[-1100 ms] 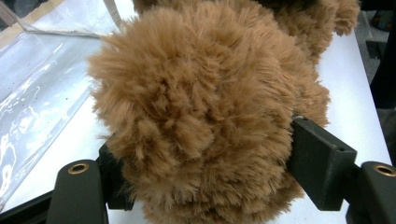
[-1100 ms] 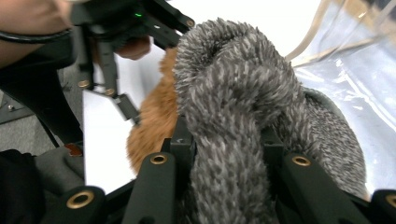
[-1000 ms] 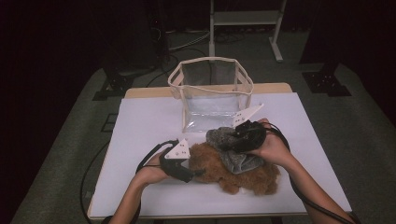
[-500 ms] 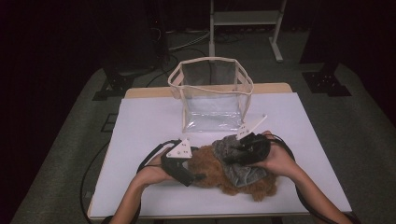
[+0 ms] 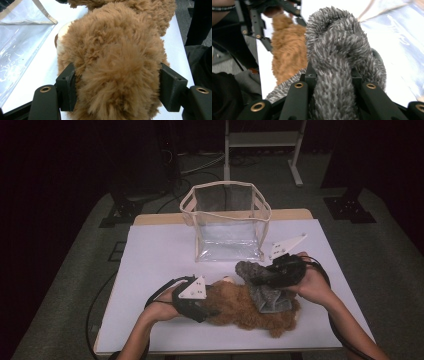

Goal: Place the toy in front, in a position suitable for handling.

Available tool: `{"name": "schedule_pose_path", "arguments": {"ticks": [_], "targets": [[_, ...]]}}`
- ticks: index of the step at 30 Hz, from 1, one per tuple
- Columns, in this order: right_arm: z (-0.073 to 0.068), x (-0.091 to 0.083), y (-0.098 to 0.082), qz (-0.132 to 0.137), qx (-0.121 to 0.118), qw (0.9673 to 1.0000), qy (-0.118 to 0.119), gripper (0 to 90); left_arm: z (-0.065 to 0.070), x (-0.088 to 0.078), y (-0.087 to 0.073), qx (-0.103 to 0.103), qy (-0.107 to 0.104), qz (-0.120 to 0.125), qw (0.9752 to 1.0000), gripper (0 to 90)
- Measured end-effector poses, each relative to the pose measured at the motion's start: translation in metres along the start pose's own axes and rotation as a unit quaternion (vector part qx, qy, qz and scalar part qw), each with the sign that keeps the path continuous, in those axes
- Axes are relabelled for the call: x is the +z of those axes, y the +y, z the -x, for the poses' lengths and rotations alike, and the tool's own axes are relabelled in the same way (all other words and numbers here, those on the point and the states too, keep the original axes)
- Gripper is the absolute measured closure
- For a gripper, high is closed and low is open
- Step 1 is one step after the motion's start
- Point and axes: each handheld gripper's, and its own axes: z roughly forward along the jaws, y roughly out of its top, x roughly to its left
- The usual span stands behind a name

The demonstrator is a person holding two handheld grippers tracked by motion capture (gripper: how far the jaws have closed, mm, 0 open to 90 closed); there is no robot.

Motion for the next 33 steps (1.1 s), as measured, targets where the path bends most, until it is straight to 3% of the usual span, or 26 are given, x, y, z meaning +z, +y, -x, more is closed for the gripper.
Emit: {"name": "schedule_pose_path", "arguments": {"ticks": [4, 7, 12, 14, 17, 20, 23, 26, 30, 33], "targets": [[0.013, -0.017, -0.020, 0.004, 0.025, 0.9994, -0.023, 69.3, 0.000, 0.000, 0.000, 0.000, 0.000, 0.001, 1.0000, 29.6], [0.023, -0.027, -0.039, -0.007, 0.048, 0.9979, -0.043, 69.2, 0.000, -0.001, 0.000, 0.000, 0.000, 0.000, 1.0000, 29.3], [0.035, -0.044, -0.063, 0.009, 0.089, 0.9949, -0.046, 69.1, -0.003, 0.000, 0.002, -0.010, 0.001, 0.009, 0.9999, 29.9], [0.029, -0.048, -0.061, 0.018, 0.082, 0.9955, -0.045, 68.9, -0.004, 0.001, 0.002, -0.012, 0.001, 0.010, 0.9999, 30.0], [0.008, -0.052, -0.043, 0.038, 0.042, 0.9979, -0.031, 68.6, -0.005, 0.002, 0.002, -0.018, 0.002, 0.012, 0.9998, 29.7], [-0.009, -0.045, -0.022, 0.037, 0.004, 0.9992, -0.016, 67.1, -0.006, 0.002, 0.003, -0.020, 0.005, 0.014, 0.9997, 28.9], [-0.021, -0.029, -0.002, 0.032, -0.020, 0.9993, 0.006, 66.8, -0.007, 0.003, 0.003, -0.024, 0.006, 0.021, 0.9995, 28.9], [-0.025, -0.010, 0.013, 0.029, -0.028, 0.9989, 0.023, 66.7, -0.009, 0.004, 0.004, -0.028, 0.006, 0.027, 0.9992, 29.4], [-0.027, 0.017, 0.025, 0.016, -0.038, 0.9984, 0.039, 66.2, -0.011, 0.005, 0.004, -0.033, 0.006, 0.031, 0.9990, 29.8], [-0.028, 0.033, 0.027, 0.001, -0.048, 0.9981, 0.038, 65.7, -0.011, 0.006, 0.004, -0.035, 0.006, 0.031, 0.9989, 29.7]]}}
